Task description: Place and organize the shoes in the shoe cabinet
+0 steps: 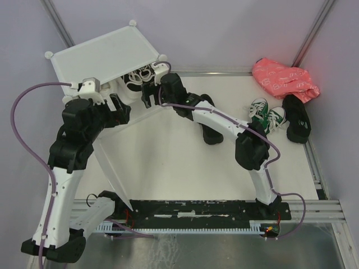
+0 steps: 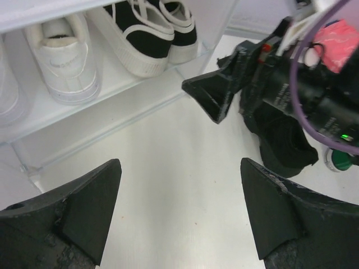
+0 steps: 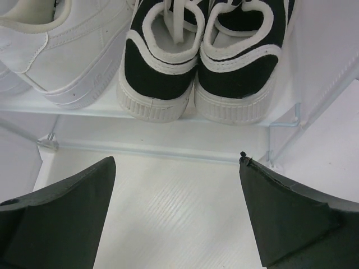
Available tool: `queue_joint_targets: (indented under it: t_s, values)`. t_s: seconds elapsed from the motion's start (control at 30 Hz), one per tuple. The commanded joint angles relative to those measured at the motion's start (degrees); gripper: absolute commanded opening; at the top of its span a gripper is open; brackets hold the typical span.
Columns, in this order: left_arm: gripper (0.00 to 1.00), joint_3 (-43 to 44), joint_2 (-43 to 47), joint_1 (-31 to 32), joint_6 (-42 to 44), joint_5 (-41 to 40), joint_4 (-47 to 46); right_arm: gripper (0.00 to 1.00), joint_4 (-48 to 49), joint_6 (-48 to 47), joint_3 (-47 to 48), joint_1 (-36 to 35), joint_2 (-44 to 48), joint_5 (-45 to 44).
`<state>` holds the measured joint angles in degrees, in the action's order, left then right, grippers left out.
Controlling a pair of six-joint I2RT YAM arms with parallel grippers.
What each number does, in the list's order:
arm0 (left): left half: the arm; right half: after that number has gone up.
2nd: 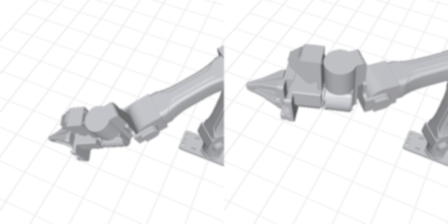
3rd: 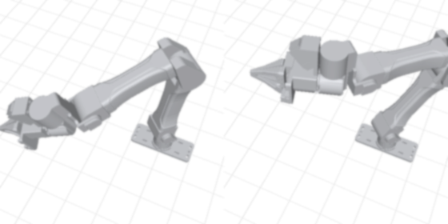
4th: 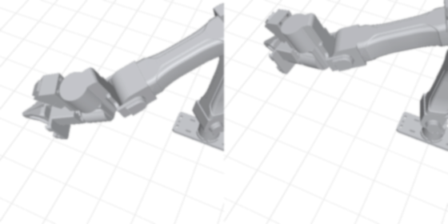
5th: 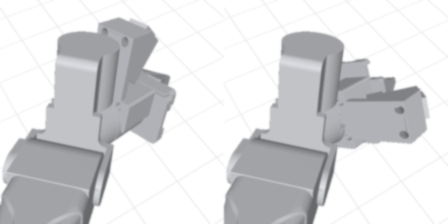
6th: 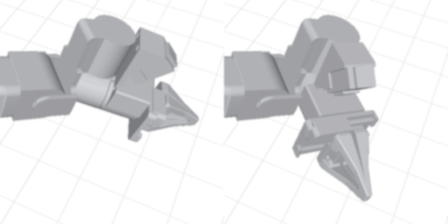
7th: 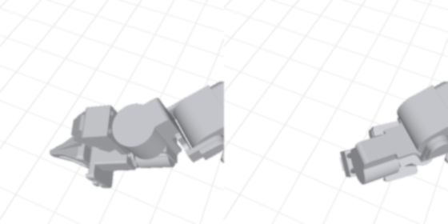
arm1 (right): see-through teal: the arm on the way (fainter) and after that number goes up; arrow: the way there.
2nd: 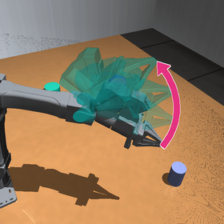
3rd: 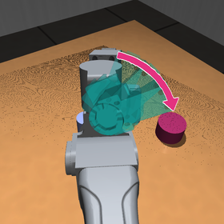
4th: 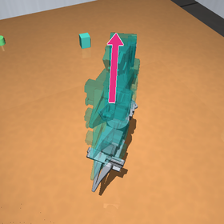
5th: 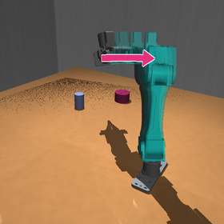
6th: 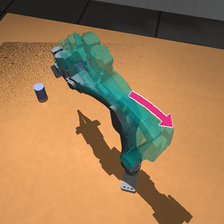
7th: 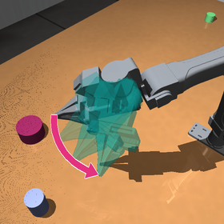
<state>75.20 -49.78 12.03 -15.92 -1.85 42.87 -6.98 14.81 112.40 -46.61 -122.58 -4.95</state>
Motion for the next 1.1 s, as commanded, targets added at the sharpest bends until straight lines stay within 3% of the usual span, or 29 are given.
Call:
queue_joint_targets:
  t_s: [0.0,0.1,0.23,0.33,0.37,0.43,0.5,0.77,1.07]
  values:
    - [0.89,-1.71,-3.81,0.1,0.05,-5.23,-5.25,0.99,0.9,0.01,-2.5,1.58,5.57,0.53]
    - [0.82,-4.64,-3.86,0.1,-2.27,-10.02,-12.31,0.99,1.11,1.37,-4.26,4.25,7.05,2.23]
    - [0.8,-10.38,-5.16,0.1,-3.52,-18.42,-22.95,0.99,0.93,2.92,-6.47,8.02,7.51,5.73]
    - [0.86,-14.49,-7.31,0.1,-2.6,-25.14,-29.76,0.99,2.17,3.8,-9.38,10.29,7.95,8.1]
    - [0.92,-15.68,-8.25,0.09,-1.6,-26.51,-32.33,0.99,2.79,4.26,-10.49,11.14,8.02,9.27]
    - [1.0,-17.36,-9.9,0.14,-0.69,-26.52,-38.69,0.99,3.54,4.87,-11.72,12.3,7.87,10.69]
    - [0.99,-17.52,-12.18,0.08,0.6,-24.88,-42.71,0.99,4.41,5.63,-12.69,13.56,7.72,11.87]
    - [0.99,-15.27,-20.34,0.01,6.35,-30.14,-48.1,0.99,7.63,8.51,-15.54,18.28,7.54,16.07]
    - [0.99,-19.5,-17.01,-0.09,9.42,-37.43,-50.06,0.99,9.7,9.93,-17.3,19.62,6.73,19.04]
